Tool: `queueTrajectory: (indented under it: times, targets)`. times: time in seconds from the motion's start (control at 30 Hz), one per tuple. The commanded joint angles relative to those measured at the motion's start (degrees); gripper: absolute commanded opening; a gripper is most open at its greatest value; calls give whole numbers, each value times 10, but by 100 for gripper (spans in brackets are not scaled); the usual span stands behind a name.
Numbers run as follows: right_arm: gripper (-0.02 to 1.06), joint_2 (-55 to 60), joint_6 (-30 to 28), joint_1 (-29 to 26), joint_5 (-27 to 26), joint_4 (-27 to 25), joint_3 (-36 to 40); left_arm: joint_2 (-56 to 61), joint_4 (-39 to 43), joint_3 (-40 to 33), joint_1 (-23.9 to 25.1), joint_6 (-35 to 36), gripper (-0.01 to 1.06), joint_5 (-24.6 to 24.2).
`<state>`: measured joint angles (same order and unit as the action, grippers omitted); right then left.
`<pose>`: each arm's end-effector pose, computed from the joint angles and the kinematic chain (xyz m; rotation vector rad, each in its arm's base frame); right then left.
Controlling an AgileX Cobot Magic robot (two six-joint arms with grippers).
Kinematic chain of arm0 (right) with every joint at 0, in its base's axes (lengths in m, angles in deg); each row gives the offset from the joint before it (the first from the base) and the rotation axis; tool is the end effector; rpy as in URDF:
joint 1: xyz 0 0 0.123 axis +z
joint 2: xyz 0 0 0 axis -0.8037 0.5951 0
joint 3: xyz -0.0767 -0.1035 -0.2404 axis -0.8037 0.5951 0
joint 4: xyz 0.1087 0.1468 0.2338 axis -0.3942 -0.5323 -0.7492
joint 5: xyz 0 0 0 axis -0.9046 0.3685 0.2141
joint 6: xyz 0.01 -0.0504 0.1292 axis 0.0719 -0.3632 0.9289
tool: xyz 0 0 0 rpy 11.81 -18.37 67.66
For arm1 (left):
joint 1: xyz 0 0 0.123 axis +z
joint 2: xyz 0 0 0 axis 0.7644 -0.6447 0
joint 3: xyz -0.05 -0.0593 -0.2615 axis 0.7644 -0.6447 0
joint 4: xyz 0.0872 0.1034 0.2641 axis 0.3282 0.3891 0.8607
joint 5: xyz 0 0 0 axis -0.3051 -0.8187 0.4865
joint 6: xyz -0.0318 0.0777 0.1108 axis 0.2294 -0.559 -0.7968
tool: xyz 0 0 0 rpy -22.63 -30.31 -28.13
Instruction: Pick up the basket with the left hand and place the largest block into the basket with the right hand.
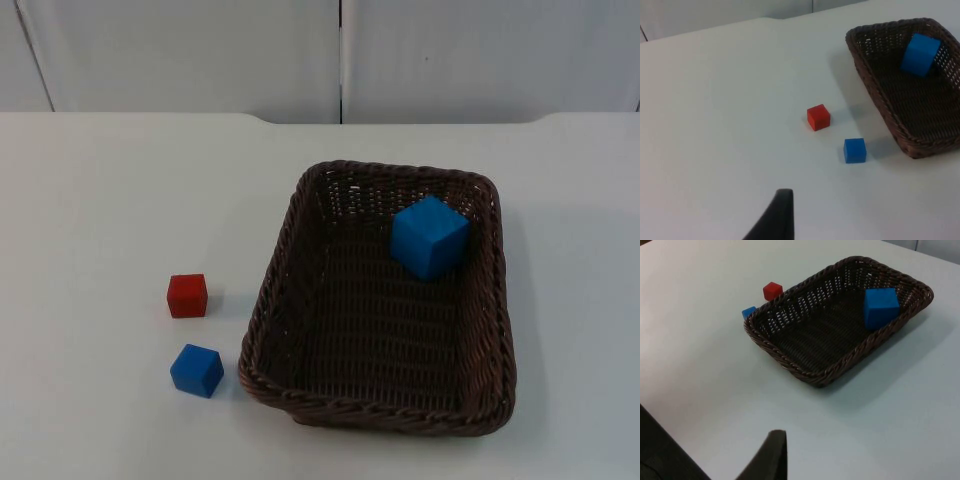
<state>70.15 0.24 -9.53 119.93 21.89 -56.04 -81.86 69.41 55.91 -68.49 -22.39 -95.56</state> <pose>0.0673 0.0560 0.2804 -0.7089 1.9580 0.4531 0.0828 -0.0357 0.2759 0.3755 2.0333 -0.2504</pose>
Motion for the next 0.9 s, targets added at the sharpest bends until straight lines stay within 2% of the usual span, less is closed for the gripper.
queueTrajectory:
  times: [0.0,0.87]
  targets:
    - [105,-2,-5,-1,-2,-2,1,2,4,-3,-1,7,105,-1]
    - [105,-2,-5,-5,-2,-2,1,2,4,-3,-1,7,105,-1]
